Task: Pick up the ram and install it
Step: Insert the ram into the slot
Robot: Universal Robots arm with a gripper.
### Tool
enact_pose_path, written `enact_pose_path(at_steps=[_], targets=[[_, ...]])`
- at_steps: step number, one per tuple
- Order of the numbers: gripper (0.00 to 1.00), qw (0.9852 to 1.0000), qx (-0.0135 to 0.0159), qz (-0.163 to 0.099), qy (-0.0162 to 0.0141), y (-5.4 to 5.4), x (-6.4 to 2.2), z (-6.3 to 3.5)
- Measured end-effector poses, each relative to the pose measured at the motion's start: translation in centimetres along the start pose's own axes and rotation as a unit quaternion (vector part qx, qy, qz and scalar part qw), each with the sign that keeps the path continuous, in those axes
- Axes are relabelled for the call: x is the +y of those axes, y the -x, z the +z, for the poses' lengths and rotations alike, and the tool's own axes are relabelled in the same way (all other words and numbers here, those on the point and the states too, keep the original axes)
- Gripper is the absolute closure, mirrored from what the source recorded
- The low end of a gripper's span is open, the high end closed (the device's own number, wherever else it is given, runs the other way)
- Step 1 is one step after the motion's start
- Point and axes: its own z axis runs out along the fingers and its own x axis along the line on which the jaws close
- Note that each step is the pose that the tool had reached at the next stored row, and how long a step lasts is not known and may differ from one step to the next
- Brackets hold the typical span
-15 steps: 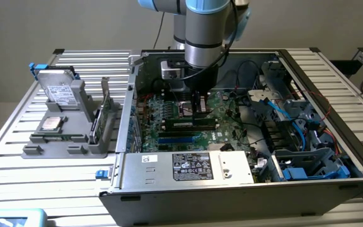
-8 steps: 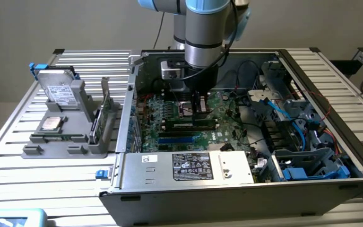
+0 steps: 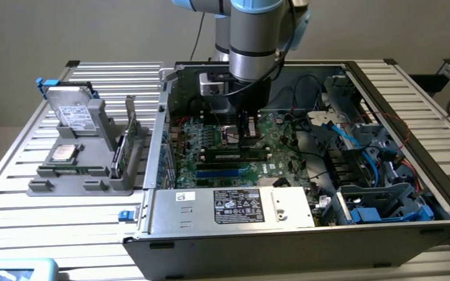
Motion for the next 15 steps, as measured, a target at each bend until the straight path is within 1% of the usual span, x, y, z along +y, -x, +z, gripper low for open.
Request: enact_pose_path(at_steps=[3,7,9,11,13,15], targets=[[0.78,1.0000,0.0000,0.000,0.0000,-0.1,0.00,-0.74],[0.78,1.0000,0.0000,0.000,0.0003,-0.4,-0.23,-2.25],[0.78,1.0000,-0.0001,0.000,0.0022,-0.6,-0.48,-2.91],[0.78,1.0000,-0.0003,-0.001,0.0044,-0.8,-0.80,-3.35],[0.78,1.0000,-0.0007,-0.001,0.0055,-1.1,-1.25,-3.52],[0.78,1.0000,-0.0013,-0.001,0.0060,-1.3,-1.73,-3.53]])
